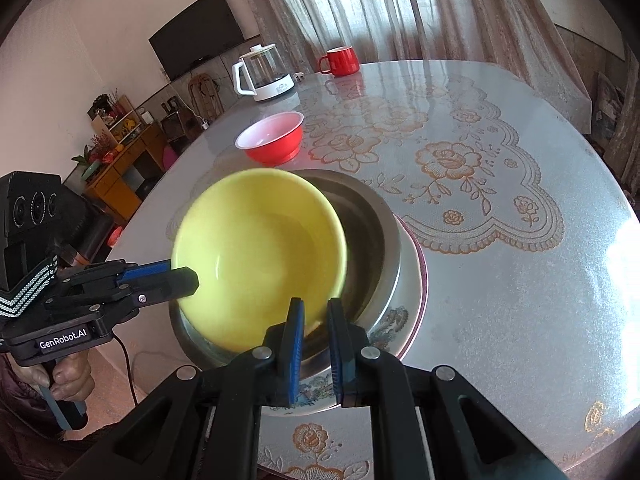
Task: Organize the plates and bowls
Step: 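Lower the yellow bowl into the steel bowl with both tools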
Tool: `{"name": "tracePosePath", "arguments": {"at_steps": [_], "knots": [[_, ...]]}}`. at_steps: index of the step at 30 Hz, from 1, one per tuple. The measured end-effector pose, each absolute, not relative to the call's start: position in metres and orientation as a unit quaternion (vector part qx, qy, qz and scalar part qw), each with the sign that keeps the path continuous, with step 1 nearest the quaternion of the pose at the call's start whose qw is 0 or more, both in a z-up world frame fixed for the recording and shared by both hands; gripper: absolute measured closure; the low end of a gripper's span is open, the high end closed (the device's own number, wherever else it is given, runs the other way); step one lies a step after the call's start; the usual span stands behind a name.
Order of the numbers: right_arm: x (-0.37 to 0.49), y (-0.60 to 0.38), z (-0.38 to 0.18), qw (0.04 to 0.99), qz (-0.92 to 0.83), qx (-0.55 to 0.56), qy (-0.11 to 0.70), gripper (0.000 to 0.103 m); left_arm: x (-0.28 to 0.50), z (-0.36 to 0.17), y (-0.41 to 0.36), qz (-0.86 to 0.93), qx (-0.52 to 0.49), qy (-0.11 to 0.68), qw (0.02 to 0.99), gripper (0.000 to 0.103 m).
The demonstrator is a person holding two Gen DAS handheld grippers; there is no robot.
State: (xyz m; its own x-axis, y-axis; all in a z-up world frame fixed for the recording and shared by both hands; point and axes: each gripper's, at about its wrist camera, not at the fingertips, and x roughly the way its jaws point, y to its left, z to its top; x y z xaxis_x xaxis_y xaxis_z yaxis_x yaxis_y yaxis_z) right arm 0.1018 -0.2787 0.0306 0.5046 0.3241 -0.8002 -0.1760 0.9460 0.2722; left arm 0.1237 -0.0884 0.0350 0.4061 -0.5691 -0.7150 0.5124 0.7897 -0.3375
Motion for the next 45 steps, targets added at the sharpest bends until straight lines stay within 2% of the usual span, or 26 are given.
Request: {"name": "tracePosePath", "arguments": {"at_steps": [4,18,23,45], "knots": [[0.101,-0.268,0.030,0.866,0.143,0.054,0.476,0.093,0.122,0.036,-0.090,-0.325,-0.034,0.435,0.839,0.087],[0.110,-0.277,0.025,0.869,0.124,0.073,0.473,0.092,0.126,0.031,-0.083,-0.316,-0.040,0.439,0.840,0.087],[0.120,-0.269,0.025,0.873,0.112,0.054,0.471,0.085,0.126,0.030,-0.081,-0.309,-0.040,0.440,0.842,0.087],[0.129,-0.248,0.030,0.885,0.096,0.017,0.455,0.077,0.141,0.032,-0.050,-0.251,-0.066,0.434,0.863,0.084]]}}
